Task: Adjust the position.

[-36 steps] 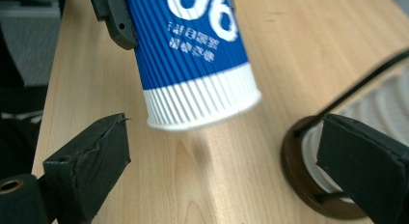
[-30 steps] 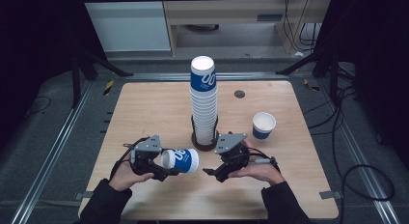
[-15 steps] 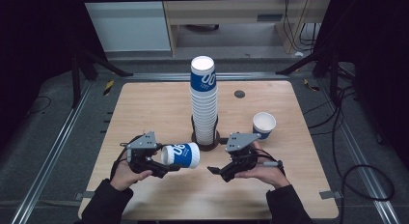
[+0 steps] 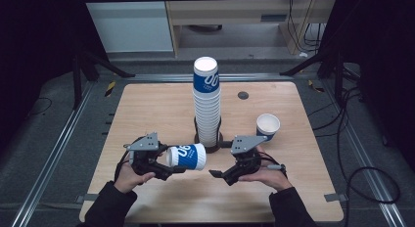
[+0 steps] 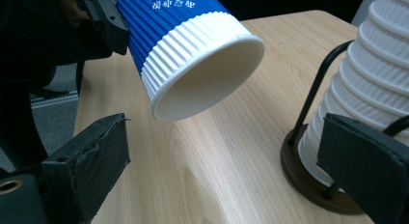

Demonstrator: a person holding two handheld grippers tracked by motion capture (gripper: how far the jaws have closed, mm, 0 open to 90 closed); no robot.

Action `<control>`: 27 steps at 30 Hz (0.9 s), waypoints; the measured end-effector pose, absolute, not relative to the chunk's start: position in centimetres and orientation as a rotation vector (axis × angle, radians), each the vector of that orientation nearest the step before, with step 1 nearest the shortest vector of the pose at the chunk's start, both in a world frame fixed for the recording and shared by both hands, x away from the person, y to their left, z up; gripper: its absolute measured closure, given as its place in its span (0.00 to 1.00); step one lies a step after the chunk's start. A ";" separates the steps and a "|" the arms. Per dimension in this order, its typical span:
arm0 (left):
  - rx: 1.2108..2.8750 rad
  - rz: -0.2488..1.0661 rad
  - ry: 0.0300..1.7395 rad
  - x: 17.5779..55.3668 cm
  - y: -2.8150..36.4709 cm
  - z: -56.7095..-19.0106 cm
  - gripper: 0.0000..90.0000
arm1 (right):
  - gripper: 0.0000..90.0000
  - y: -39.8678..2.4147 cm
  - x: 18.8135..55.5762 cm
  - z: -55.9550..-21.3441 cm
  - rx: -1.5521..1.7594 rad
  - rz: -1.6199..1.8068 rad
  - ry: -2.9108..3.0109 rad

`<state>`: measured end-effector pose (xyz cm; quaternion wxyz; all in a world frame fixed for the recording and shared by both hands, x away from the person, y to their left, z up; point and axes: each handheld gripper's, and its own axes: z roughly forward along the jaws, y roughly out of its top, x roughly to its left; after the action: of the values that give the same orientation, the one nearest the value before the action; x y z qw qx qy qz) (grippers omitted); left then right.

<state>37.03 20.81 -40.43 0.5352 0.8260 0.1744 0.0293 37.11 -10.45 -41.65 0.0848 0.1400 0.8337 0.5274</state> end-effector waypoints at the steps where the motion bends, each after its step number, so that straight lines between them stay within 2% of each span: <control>1: 1.961 0.067 0.408 37.0 20.8 -40.4 0.28 | 0.05 -10.4 37.1 -41.7 0.415 1.583 2.485; 27: 1.950 -0.036 0.282 36.0 19.1 -40.3 0.28 | 0.06 -7.9 36.6 -42.7 0.259 1.679 2.589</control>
<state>36.00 19.10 -40.32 0.5525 0.8248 0.1195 -0.0151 36.62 -7.88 -42.65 0.0225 0.0836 0.8359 0.5420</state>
